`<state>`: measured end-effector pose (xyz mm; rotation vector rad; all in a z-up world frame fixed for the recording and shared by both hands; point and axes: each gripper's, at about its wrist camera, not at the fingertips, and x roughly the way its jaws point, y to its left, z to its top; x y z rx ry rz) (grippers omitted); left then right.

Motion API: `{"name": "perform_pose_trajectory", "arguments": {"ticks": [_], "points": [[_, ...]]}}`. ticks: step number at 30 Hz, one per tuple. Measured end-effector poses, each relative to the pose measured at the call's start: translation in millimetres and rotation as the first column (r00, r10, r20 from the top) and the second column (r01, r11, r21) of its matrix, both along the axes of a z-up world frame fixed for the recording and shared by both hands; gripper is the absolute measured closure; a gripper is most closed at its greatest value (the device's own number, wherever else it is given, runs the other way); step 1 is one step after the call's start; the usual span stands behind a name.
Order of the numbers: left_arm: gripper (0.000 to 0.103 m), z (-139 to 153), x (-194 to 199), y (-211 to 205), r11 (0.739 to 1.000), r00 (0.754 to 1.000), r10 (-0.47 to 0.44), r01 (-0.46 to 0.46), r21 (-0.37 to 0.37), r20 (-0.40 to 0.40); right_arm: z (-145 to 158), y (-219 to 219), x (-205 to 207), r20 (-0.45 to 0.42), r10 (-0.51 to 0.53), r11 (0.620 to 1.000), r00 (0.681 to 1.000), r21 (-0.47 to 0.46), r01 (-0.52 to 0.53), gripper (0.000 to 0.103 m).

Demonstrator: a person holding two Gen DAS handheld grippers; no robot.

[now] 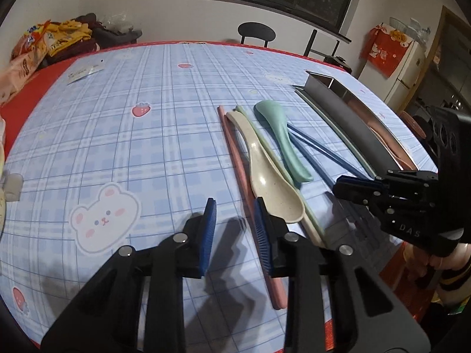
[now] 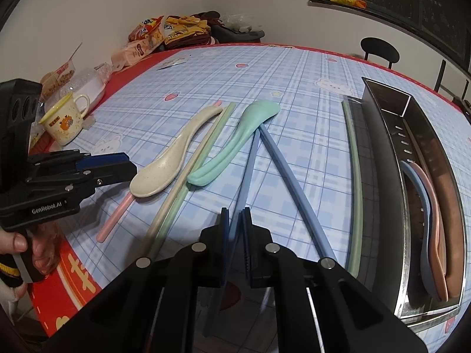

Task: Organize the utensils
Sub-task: 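Grasp a pink chopstick with the left tool while the right tool grasps a blue chopstick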

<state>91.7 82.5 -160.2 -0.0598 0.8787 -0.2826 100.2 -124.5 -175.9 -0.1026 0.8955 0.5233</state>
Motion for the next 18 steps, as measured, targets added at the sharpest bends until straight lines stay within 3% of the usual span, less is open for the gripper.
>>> {"name": "perform_pose_trajectory", "arguments": {"ticks": [11,18], "points": [[0.067,-5.0,5.7,-19.6,0.995,0.999,-0.036,0.039,0.093,-0.029,0.2,-0.2,-1.3,-0.006,0.015,1.000,1.000,0.017,-0.015,0.094],[0.066,-6.5,14.1,-36.1,0.976,0.999,-0.037,0.041,0.215,-0.026,-0.1,-0.2,-1.2,-0.006,0.014,1.000,1.000,0.017,-0.014,0.094]]}}
